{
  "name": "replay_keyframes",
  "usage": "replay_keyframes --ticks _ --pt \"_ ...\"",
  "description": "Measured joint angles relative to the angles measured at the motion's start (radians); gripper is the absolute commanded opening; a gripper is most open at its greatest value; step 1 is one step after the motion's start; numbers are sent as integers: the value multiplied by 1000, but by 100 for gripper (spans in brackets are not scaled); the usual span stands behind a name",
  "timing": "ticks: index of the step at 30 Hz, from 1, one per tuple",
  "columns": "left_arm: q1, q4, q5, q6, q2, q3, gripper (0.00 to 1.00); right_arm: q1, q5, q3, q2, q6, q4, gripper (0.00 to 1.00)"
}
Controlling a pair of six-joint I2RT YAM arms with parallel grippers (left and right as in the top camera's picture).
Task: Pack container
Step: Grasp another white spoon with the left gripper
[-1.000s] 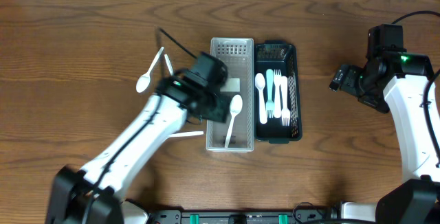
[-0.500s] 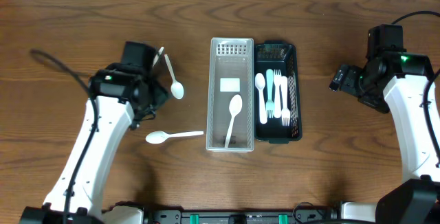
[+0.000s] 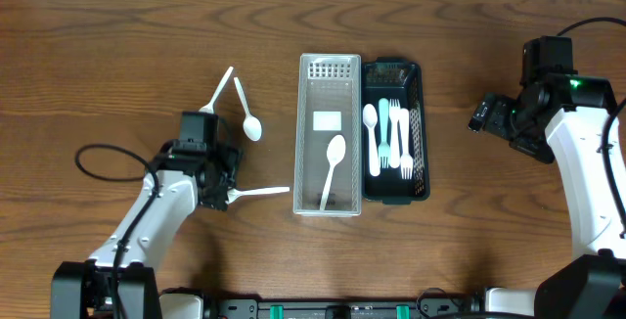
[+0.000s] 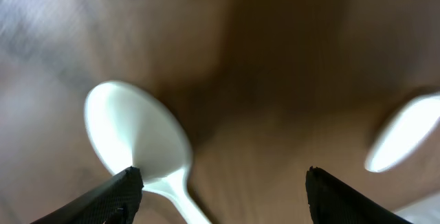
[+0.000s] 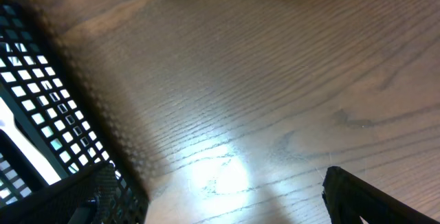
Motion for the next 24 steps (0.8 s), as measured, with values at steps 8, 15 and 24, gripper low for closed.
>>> replay_keyframes --ticks 8,15,24 --pt "0 6 34 -100 -1 -61 78 0 0 0 0 0 0 99" --pt "-6 2 37 -174 -1 -64 73 0 0 0 0 0 0 99" --pt "-119 -10 29 -275 1 -65 70 0 0 0 0 0 1 99"
